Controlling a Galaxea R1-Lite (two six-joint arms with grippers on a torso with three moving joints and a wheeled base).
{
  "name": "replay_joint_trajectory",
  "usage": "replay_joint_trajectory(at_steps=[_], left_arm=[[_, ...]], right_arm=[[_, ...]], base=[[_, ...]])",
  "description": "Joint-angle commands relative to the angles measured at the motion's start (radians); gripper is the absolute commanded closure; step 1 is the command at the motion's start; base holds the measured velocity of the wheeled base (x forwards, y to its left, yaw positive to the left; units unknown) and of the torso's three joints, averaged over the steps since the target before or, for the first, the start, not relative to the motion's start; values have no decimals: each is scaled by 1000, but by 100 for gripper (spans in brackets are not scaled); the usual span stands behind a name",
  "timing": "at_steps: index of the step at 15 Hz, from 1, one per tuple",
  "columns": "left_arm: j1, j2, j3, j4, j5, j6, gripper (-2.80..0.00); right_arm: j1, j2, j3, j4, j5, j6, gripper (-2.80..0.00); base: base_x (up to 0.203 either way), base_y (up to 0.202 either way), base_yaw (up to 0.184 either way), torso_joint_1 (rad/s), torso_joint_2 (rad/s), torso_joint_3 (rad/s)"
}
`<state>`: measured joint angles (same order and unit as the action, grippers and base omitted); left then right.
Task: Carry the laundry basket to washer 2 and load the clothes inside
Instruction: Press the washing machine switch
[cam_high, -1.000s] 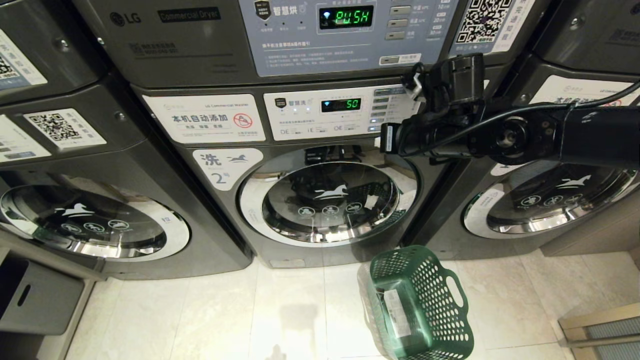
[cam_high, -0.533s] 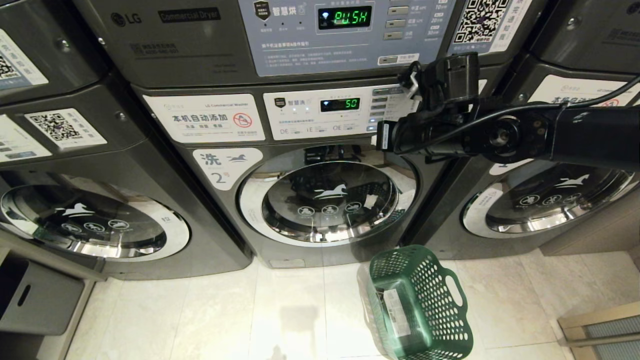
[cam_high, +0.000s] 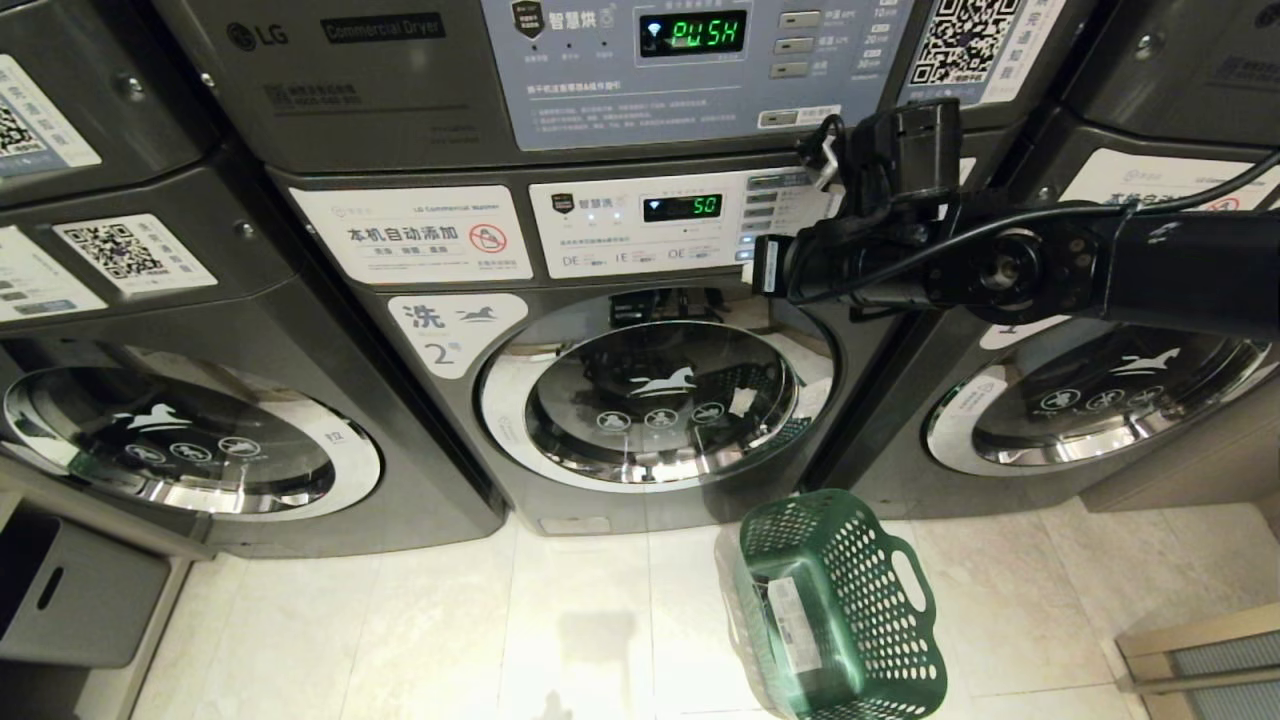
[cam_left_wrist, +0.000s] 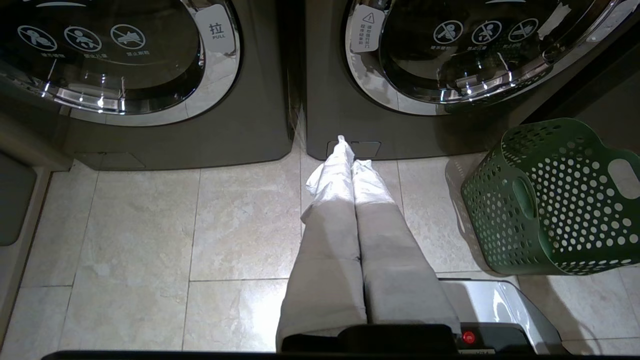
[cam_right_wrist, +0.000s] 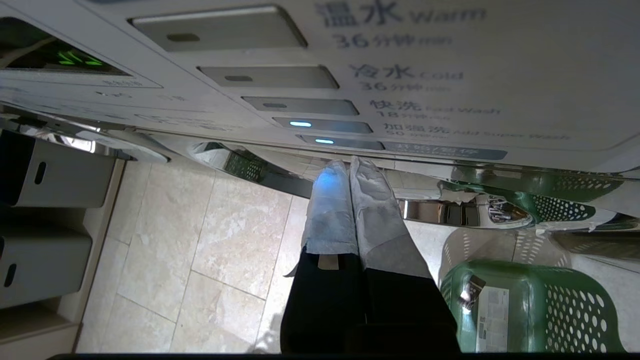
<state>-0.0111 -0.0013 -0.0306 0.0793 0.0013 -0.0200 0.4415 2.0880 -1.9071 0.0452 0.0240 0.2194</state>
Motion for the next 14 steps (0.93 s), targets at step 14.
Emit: replay_joint_trajectory(at_steps=[14], left_arm=[[0, 1, 0, 0, 0, 0, 0]], right_arm=[[2, -14, 49, -24, -1, 3, 0]], base=[[0, 0, 0, 0, 0, 0]])
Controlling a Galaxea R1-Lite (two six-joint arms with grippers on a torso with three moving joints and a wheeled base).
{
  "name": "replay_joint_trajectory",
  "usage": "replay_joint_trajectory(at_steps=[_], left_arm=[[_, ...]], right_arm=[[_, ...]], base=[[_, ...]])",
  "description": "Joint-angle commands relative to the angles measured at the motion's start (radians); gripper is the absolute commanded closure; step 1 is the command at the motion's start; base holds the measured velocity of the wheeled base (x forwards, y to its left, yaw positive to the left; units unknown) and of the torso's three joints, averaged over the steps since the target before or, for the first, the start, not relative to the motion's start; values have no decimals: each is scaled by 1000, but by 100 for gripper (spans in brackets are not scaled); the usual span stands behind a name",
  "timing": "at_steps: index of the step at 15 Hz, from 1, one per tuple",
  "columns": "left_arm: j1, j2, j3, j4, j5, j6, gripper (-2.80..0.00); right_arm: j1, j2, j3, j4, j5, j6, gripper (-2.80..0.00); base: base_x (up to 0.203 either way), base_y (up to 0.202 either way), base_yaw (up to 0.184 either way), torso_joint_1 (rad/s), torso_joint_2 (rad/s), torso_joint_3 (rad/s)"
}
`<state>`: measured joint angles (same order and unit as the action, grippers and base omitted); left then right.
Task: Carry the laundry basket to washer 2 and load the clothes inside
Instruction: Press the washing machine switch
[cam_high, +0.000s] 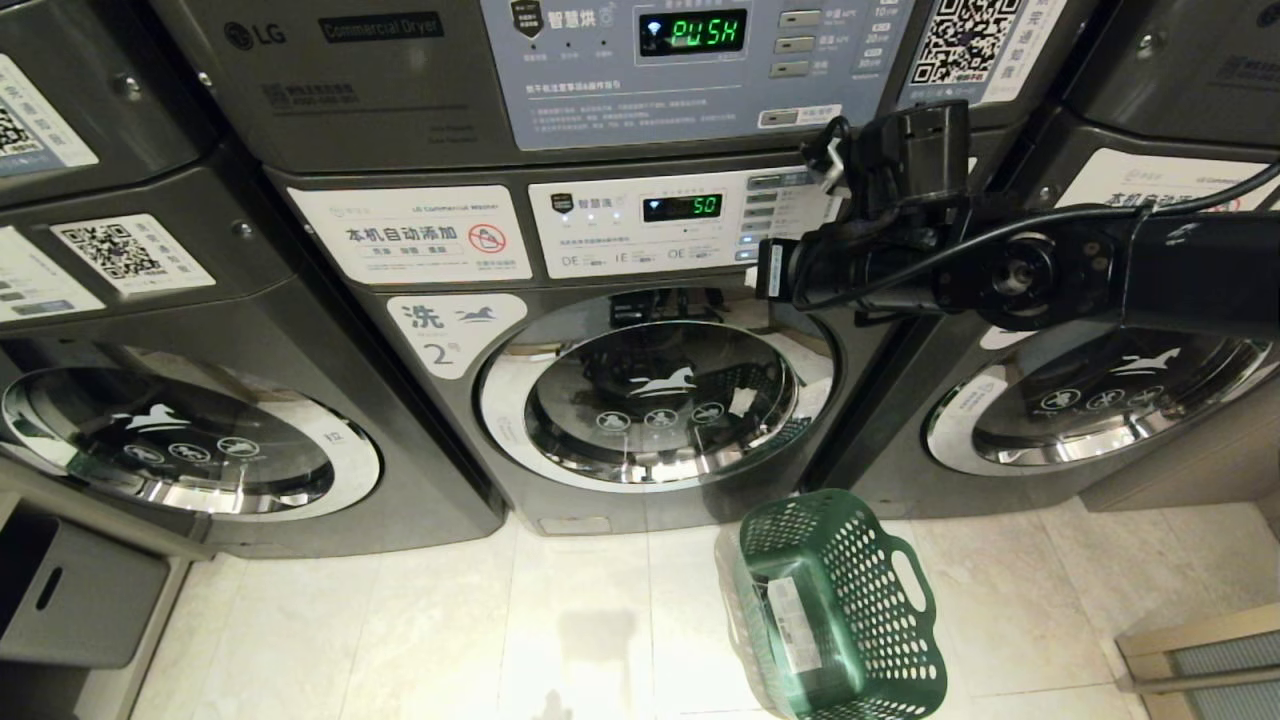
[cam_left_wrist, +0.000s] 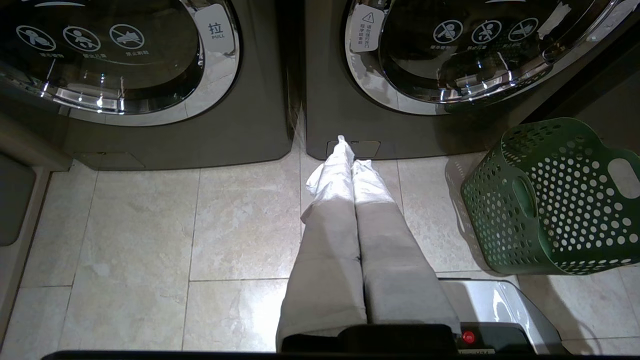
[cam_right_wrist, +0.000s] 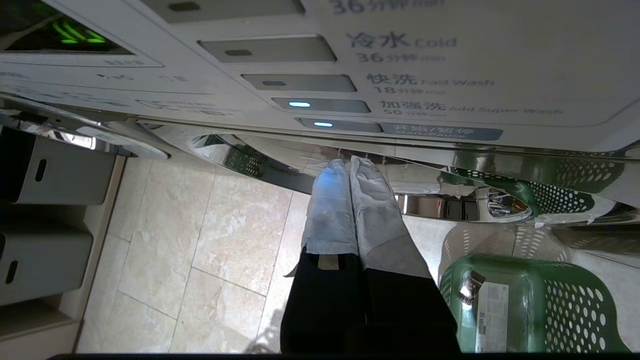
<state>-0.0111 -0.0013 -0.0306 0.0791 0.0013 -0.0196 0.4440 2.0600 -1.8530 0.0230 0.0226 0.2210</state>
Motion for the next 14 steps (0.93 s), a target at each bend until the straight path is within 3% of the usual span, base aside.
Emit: replay_joint_trajectory(at_steps=[1, 10, 14], left_arm=[[0, 1, 0, 1, 0, 0, 0], [0, 1, 0, 1, 0, 0, 0], [0, 1, 0, 1, 0, 0, 0]], right_arm=[[1, 14, -6, -5, 0, 1, 0], [7, 25, -38, -3, -7, 1, 0], [8, -29, 24, -1, -9, 2, 0]], base=[[0, 0, 0, 0, 0, 0], [0, 0, 0, 0, 0, 0], [0, 0, 0, 0, 0, 0]])
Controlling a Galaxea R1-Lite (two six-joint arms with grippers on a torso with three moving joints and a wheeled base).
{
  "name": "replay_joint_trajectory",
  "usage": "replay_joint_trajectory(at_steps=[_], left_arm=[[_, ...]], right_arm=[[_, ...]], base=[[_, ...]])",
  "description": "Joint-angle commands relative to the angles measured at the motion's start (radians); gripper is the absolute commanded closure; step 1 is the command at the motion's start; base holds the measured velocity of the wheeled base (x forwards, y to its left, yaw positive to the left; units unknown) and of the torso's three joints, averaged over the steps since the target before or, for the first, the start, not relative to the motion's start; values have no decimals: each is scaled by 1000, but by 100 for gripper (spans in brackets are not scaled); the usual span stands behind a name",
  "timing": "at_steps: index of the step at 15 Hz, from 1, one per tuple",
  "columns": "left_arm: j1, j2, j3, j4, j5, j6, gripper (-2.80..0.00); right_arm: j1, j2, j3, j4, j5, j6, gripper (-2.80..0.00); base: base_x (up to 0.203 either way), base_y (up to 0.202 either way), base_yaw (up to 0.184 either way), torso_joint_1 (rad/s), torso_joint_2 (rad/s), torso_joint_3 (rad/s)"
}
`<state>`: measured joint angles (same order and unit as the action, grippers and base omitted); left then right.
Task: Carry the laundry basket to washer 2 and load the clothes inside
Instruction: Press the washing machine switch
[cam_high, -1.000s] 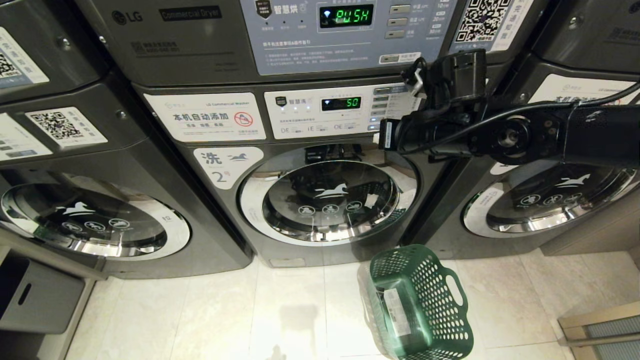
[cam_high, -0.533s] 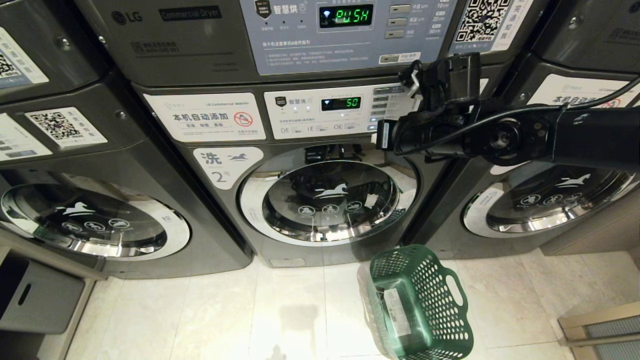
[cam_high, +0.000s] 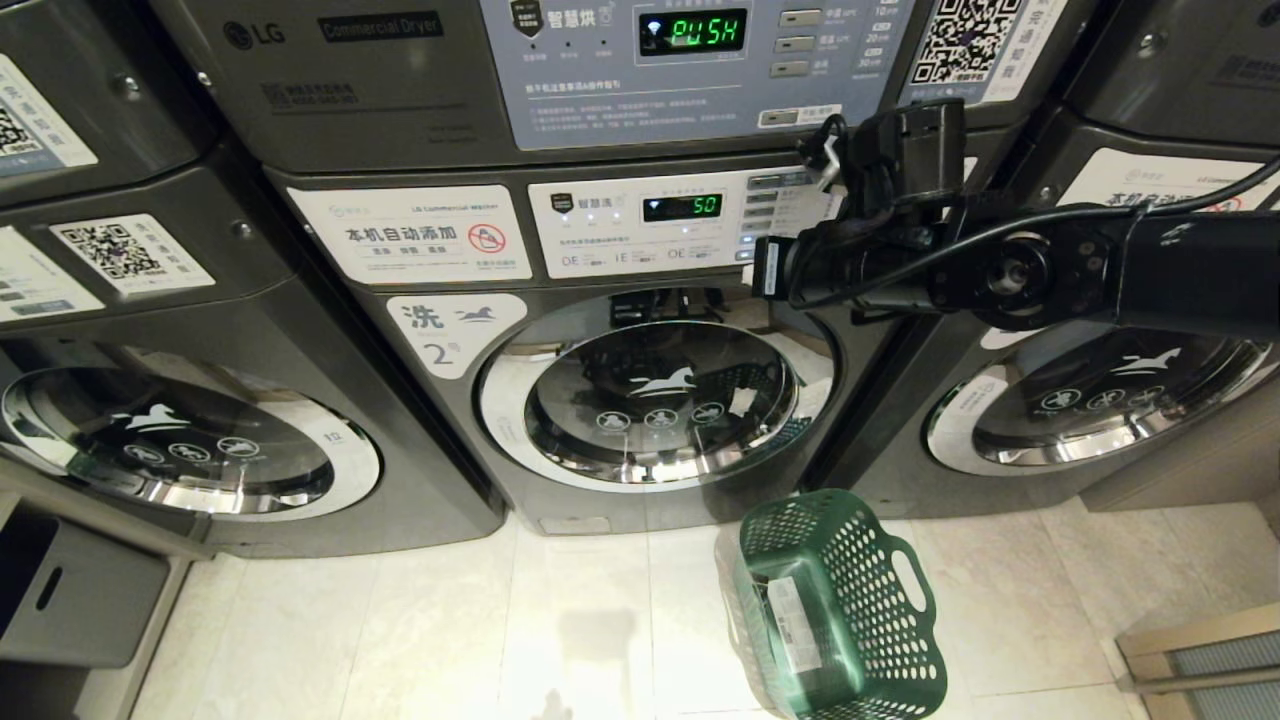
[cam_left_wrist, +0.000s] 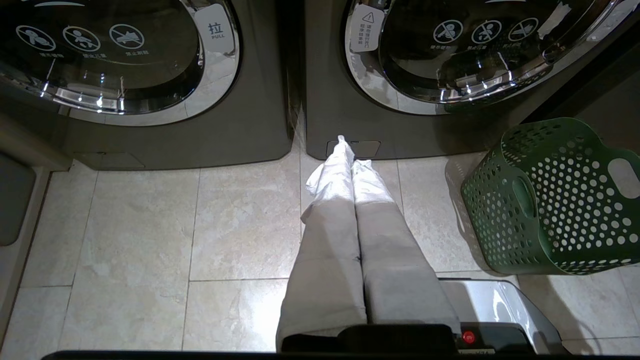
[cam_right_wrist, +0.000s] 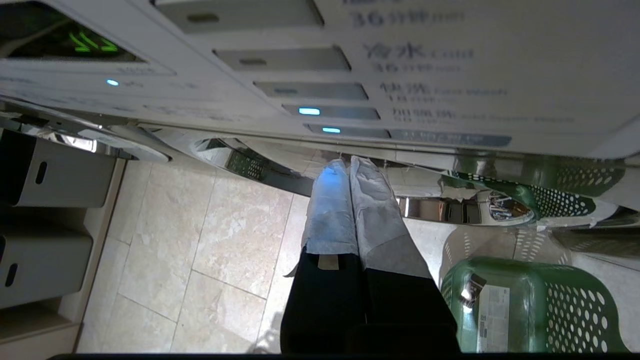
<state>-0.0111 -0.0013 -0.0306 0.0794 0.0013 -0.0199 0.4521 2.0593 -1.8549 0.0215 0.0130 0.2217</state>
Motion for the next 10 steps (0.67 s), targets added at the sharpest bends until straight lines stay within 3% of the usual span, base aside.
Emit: replay_joint_trajectory(at_steps=[1, 7, 10], left_arm=[[0, 1, 0, 0, 0, 0, 0], [0, 1, 0, 0, 0, 0, 0], [-1, 1, 0, 0, 0, -2, 0]], right_arm=[[0, -46, 52, 0, 1, 1, 0], [-13, -228, 341, 3, -16, -2, 0], [-75, -374, 550, 15, -17, -11, 0]], base=[[0, 0, 0, 0, 0, 0], [0, 0, 0, 0, 0, 0], [0, 0, 0, 0, 0, 0]])
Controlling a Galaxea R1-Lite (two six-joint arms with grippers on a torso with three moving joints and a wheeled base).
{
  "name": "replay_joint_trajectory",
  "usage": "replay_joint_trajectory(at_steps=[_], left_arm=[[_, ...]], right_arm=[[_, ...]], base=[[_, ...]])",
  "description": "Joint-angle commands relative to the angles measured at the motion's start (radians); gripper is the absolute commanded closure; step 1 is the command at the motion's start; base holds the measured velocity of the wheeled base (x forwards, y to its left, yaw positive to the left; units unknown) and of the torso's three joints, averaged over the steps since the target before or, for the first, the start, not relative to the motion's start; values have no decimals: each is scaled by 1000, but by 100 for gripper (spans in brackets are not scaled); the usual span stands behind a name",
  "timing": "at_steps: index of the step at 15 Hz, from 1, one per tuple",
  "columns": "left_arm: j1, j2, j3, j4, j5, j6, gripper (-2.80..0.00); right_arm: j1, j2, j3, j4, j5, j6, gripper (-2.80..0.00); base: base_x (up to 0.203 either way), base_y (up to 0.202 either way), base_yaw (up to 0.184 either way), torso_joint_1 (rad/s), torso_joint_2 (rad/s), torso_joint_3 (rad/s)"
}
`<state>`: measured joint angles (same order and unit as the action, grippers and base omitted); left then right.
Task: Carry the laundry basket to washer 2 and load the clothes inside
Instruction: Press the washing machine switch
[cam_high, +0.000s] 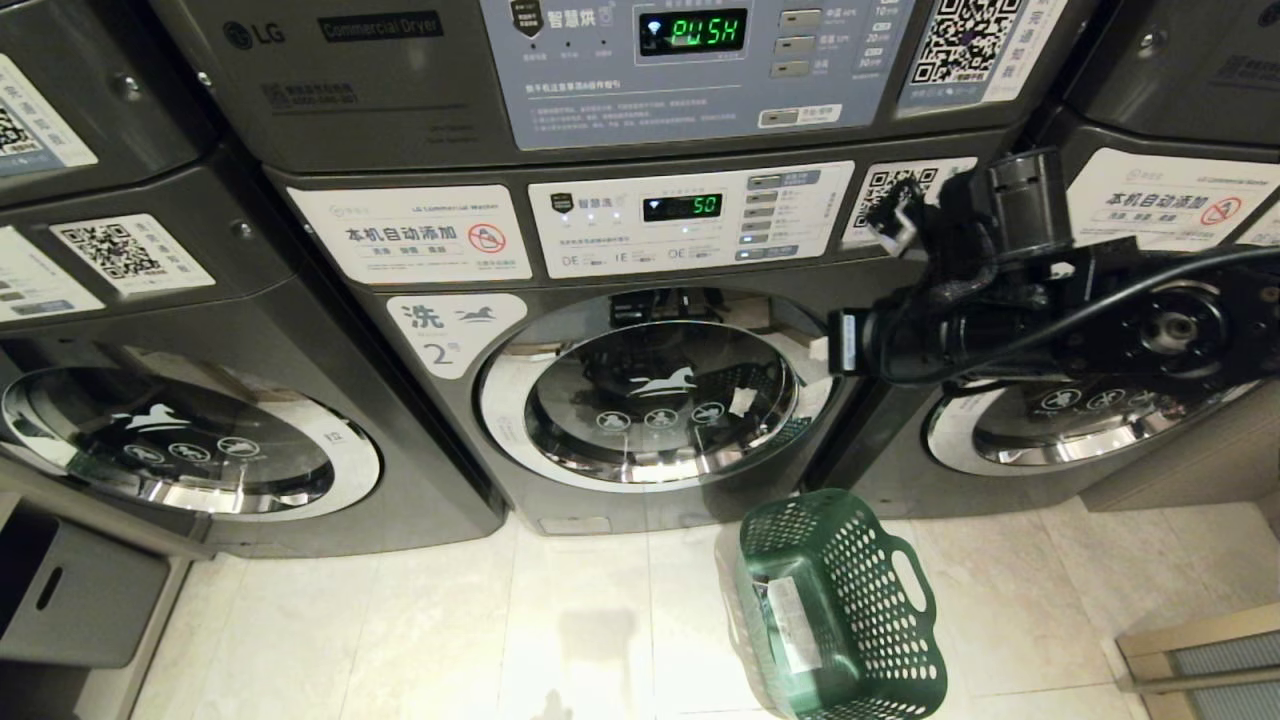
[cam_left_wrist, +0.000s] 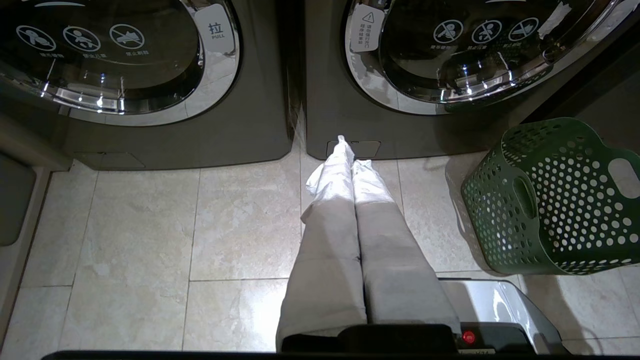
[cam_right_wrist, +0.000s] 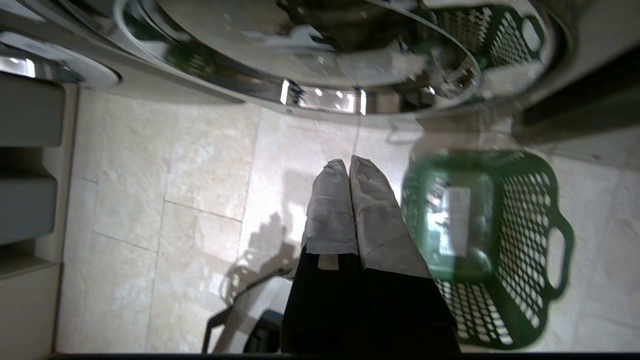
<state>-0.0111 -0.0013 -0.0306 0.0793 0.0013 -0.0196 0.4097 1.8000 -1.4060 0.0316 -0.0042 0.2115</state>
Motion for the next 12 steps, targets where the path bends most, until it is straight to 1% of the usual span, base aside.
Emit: replay_joint_trajectory(at_steps=[1, 2, 3, 5, 7, 9, 12], left_arm=[[0, 1, 0, 0, 0, 0, 0], [-1, 1, 0, 0, 0, -1, 0], [0, 1, 0, 0, 0, 0, 0], [0, 1, 0, 0, 0, -2, 0], [0, 1, 0, 0, 0, -2, 0], [0, 1, 0, 0, 0, 0, 0], [0, 1, 0, 0, 0, -2, 0]], right_arm=[[-69, -172, 168, 14, 0, -4, 0], [-123, -232, 233, 27, 1, -12, 0], [-196, -287, 299, 40, 4, -24, 0], [-314, -386, 402, 54, 16, -47, 0], [-397, -470, 484, 61, 45, -54, 0], [-448, -547, 554, 73, 72, -56, 0], [-479, -673, 640, 95, 90, -73, 0]], base=[[0, 0, 0, 0, 0, 0], [0, 0, 0, 0, 0, 0], [0, 0, 0, 0, 0, 0], [0, 0, 0, 0, 0, 0], [0, 0, 0, 0, 0, 0], [0, 0, 0, 0, 0, 0], [0, 0, 0, 0, 0, 0]])
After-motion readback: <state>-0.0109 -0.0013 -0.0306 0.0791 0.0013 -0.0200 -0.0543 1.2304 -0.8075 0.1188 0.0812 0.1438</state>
